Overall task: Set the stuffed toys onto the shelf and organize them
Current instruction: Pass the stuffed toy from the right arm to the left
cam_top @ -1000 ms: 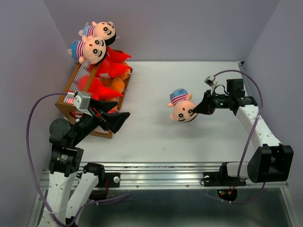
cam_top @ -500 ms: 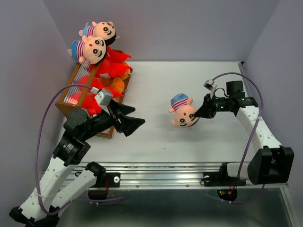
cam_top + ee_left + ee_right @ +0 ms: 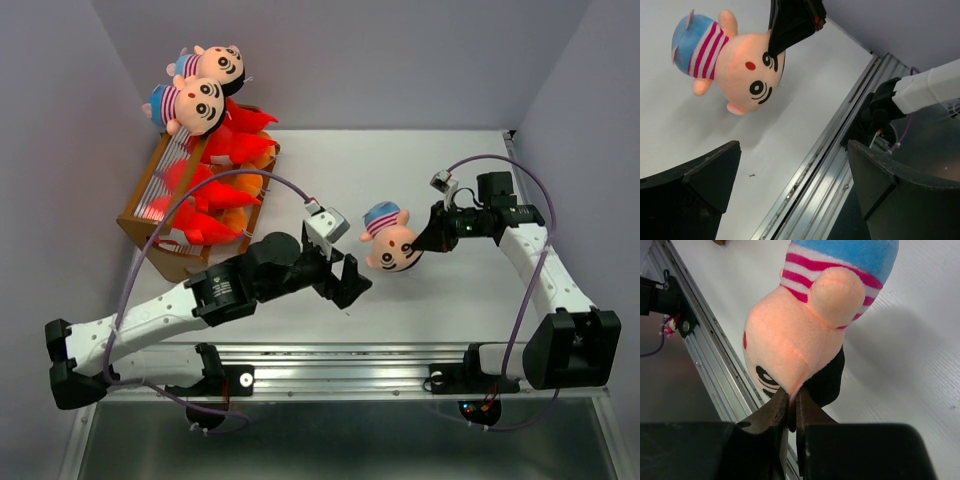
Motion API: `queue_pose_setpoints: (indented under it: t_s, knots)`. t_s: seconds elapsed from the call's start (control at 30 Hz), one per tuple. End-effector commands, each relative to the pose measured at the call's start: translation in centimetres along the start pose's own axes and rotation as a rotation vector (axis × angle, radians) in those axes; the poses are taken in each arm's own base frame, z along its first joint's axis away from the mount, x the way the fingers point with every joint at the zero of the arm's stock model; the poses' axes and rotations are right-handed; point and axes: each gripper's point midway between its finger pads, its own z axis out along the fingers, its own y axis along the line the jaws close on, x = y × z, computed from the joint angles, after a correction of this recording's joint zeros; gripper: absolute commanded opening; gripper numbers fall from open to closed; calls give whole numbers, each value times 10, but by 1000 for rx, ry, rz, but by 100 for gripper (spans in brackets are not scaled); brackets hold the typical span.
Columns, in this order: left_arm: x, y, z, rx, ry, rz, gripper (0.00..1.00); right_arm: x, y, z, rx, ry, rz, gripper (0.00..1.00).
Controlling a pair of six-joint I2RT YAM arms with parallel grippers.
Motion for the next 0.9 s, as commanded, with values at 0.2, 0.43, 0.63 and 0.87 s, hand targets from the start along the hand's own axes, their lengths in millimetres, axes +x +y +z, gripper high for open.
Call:
queue_pose_setpoints:
  t_s: [0.2,0.43,0.63,0.87]
  knots:
    - [20,15,56,-100,54,162,99,-21,16,-9,-90,24,63,1]
    - [25,8,98,-51,38,250,99,-3,25,-7,-182,113,139,0]
    - [31,17,131,-104,75,302,99,-5,36,-11,-223,104,130,1]
    - [43,26,151,-135,119,348,93,-4,45,-15,-272,102,111,1]
